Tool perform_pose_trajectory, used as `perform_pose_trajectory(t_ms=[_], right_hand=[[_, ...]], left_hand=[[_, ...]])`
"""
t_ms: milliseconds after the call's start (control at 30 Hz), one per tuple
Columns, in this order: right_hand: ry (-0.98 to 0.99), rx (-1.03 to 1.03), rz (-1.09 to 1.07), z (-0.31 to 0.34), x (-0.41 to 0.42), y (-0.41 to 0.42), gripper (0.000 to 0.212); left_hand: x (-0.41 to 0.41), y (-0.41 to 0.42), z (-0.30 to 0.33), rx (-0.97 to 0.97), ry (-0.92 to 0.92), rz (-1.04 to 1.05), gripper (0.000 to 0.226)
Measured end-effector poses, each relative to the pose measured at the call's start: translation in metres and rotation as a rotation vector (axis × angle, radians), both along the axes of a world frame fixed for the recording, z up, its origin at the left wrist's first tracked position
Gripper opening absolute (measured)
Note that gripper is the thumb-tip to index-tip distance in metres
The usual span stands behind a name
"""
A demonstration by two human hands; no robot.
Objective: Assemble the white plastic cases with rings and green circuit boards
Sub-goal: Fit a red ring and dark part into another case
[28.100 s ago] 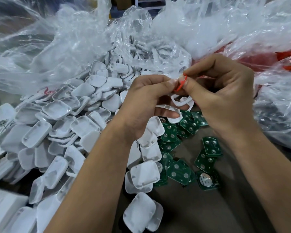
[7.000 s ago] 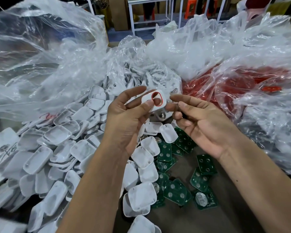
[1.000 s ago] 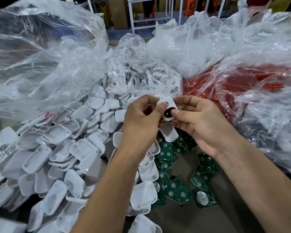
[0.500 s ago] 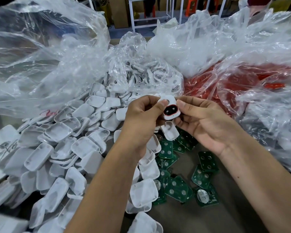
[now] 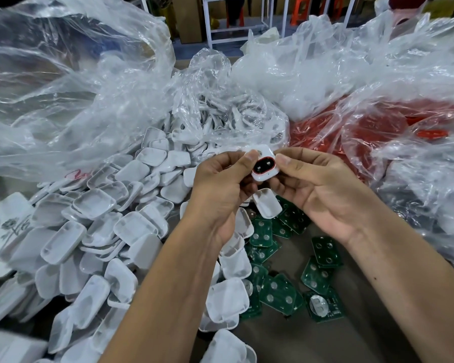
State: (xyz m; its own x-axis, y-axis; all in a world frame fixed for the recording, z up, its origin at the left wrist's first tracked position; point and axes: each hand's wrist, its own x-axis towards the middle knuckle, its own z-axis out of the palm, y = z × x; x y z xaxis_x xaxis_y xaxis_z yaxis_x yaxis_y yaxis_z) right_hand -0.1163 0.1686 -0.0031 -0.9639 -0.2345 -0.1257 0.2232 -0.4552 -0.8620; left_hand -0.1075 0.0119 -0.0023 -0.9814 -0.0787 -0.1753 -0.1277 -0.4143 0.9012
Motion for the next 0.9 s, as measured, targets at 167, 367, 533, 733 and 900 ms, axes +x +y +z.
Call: perform_pose_trajectory(t_ms=[167, 367, 533, 733, 900], right_hand=[[0.009, -0.030, -0.047, 0.002, 0.000, -0.001, 0.031], [-0.013, -0.070, -0.084, 0.000, -0.003, 0.002, 0.026], [-0.028, -0.176, -0.029, -0.001, -0.003, 0.002, 0.019], [0.012, -0.198, 0.019, -0.002, -0.002, 0.002, 0.018], [0.357, 0.278, -0.305, -0.009, -0.001, -0.001, 0.022]], left_hand=[[0.000, 0.000, 0.001, 0.056, 0.007, -0.028, 0.012], [0.000, -0.003, 0.000, 0.123, -0.020, -0.077, 0.008], [-0.002, -0.006, -0.001, 0.154, -0.003, -0.114, 0.031], [-0.002, -0.009, 0.000, 0.211, 0.016, -0.160, 0.016], [-0.002, -0.001, -0.001, 0.099, -0.002, -0.010, 0.027]])
